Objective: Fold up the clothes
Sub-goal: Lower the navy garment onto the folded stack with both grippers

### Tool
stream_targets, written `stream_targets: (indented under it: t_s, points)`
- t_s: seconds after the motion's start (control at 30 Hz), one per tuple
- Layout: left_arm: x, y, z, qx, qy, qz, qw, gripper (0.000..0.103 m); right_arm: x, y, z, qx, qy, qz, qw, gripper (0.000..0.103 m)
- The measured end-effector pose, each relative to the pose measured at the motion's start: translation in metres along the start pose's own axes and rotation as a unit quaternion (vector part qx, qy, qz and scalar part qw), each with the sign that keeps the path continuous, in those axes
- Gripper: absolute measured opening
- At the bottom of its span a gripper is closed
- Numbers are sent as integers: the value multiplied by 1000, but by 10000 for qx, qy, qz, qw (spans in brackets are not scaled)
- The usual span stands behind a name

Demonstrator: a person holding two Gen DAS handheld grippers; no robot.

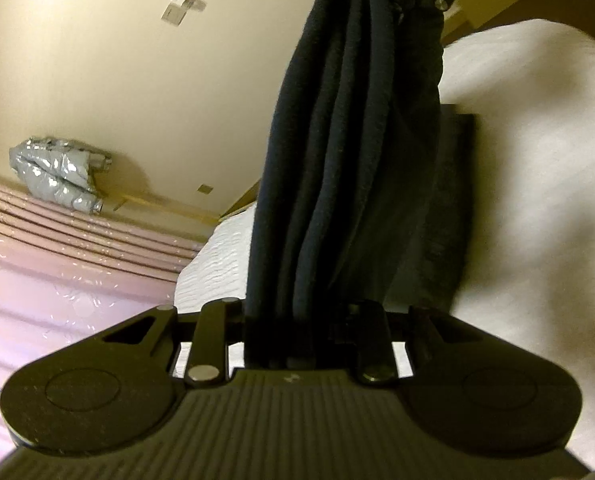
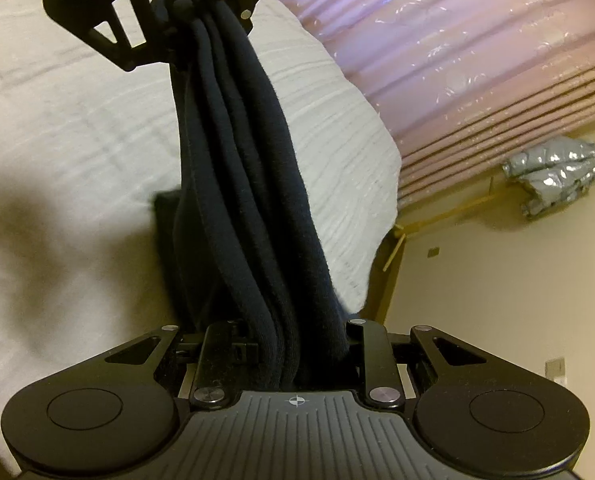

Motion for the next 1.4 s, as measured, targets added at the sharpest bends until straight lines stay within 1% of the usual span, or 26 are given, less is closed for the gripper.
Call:
stream_targets:
  t_s: [0.07, 0.17, 0.23, 0.27, 0.33, 0.37, 0.4, 0.47, 0.5, 0.53, 0.57, 0.6, 0.63, 0.67, 0.77, 0.83, 0.87, 0.93, 0.97, 1.07, 1.13, 1.2, 1.27, 1.33, 1.4]
  points:
    - [-33, 10, 13, 27, 136, 63, 9999, 25, -20, -9, -33, 115, -102, -79, 9999, 25]
    - [-79, 22, 23, 96, 397, 124, 9991, 25, -52, -20, -76, 220, -427, -251, 9985, 25]
    - [-108, 22, 10, 176, 397, 181, 9989, 25, -77, -29, -92, 275, -686, -368, 9966, 25]
    - [-121, 19, -4, 230, 320, 221, 9990, 25, -92, -35, -95, 306, -799, -413, 9955, 25]
    - [-145, 7, -49, 304, -64, 404, 9987, 26, -127, -47, -83, 301, -824, -386, 9954, 25]
    - [-157, 1, -72, 337, -272, 505, 9978, 26, -147, -55, -71, 240, -721, -331, 9966, 25]
    - [-163, -5, -92, 286, -403, 572, 9971, 26, -167, -62, -55, 216, -538, -251, 9980, 25]
    - [-169, -15, -127, 99, -589, 671, 9960, 27, -204, -76, -20, 259, -150, -27, 9995, 25]
    - [-168, -18, -133, 82, -587, 652, 9961, 28, -210, -81, -10, 296, -112, 1, 9995, 25]
    - [-165, -20, -134, 102, -539, 600, 9967, 28, -213, -85, -2, 323, -120, -8, 9994, 31]
    - [-162, -21, -135, 122, -490, 547, 9972, 29, -215, -90, 5, 350, -128, -16, 9993, 34]
    - [-159, -23, -134, 125, -476, 493, 9976, 30, -218, -94, 13, 377, -136, -25, 9992, 36]
    - [-155, -25, -132, 90, -493, 417, 9979, 31, -216, -97, 16, 373, -164, -55, 9992, 39]
    - [-151, -26, -130, 19, -498, 329, 9982, 32, -211, -100, 16, 369, -179, -41, 9992, 40]
    - [-143, -28, -128, -83, -479, 208, 9986, 32, -197, -106, 16, 364, -223, -3, 9991, 41]
    - [-144, -26, -132, -74, -538, 228, 9983, 30, -187, -98, 21, 407, -212, 0, 9989, 41]
    - [-146, -25, -133, -72, -563, 251, 9981, 27, -187, -97, 23, 399, -187, 13, 9990, 40]
    - [-152, -23, -133, -72, -608, 311, 9976, 25, -192, -96, 23, 268, -9, 45, 9996, 40]
    - [-151, -22, -130, -48, -594, 327, 9977, 23, -195, -94, 16, 205, 33, 47, 9998, 36]
    - [-130, -19, -120, 95, -386, 268, 9988, 22, -192, -88, 3, 30, 40, 5, 10000, 33]
    - [-118, -17, -119, 162, -345, 246, 9990, 22, -185, -86, 5, -54, -55, -101, 9999, 33]
    - [-121, -21, -133, 51, -425, 292, 9987, 23, -179, -89, 15, 22, -33, -108, 9999, 33]
    - [-126, -26, -149, -87, -521, 346, 9980, 25, -188, -94, 29, 255, 26, -1, 9997, 33]
    - [-139, -28, -155, -202, -513, 401, 9977, 25, -197, -96, 37, 414, 15, 51, 9991, 33]
    - [-145, -28, -151, -123, -531, 477, 9974, 28, -201, -97, 36, 314, -33, 39, 9995, 34]
Point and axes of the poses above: each gripper's, at about its wrist camera, not at the fingertips, and x roughly against the way its jaws point, z to its left, y to its top, the point moved 8 cm from there along -x, roughly the way its jaws point, and after that the axes turned 9 degrees about y, right-handed, at the moved point
